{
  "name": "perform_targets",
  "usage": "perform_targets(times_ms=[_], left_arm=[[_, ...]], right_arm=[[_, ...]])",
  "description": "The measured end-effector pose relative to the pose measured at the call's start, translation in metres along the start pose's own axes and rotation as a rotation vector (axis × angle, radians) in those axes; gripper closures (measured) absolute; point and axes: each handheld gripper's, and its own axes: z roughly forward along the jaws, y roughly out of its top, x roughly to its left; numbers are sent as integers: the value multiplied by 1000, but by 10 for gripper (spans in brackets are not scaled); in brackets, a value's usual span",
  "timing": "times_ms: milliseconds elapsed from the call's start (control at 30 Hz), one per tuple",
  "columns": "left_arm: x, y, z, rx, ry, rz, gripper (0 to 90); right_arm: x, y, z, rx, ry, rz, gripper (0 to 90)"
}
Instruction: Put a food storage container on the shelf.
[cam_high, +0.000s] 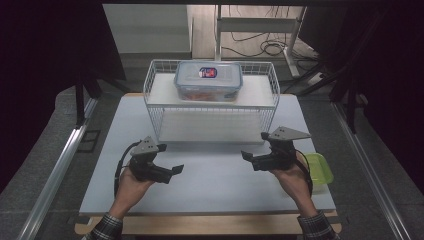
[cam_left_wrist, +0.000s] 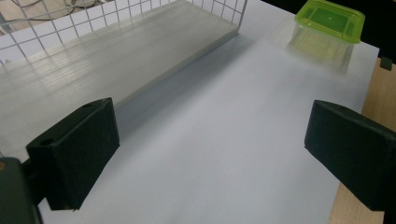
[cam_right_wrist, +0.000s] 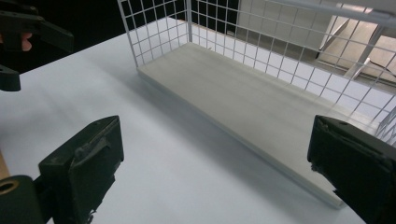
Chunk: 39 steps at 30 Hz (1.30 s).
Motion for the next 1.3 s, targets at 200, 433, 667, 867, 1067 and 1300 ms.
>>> perform_targets(times_ms=[200,433,667,867,1067,1300], left_arm=[[-5,-16,-1,13,16,-12,19],[-9,-32,-4,10,33,-23,18],[-15,-45,-9,-19,64,-21,32],[-21,-54,-8,21,87,1,32],[-25,-59,-7,46,102,17,32],[-25,-65,-5,76,115,16,33]], right_arm=[[4,-12,-4,-9,21,21,20],[10,-26,-11,-6,7,16,19],[12,-41,-14,16,-1,6,22],[12,-58,-18,36,-10,24,28],[15,-68,-20,56,-5,30,31],[16,-80,-20,95,-19,31,31]])
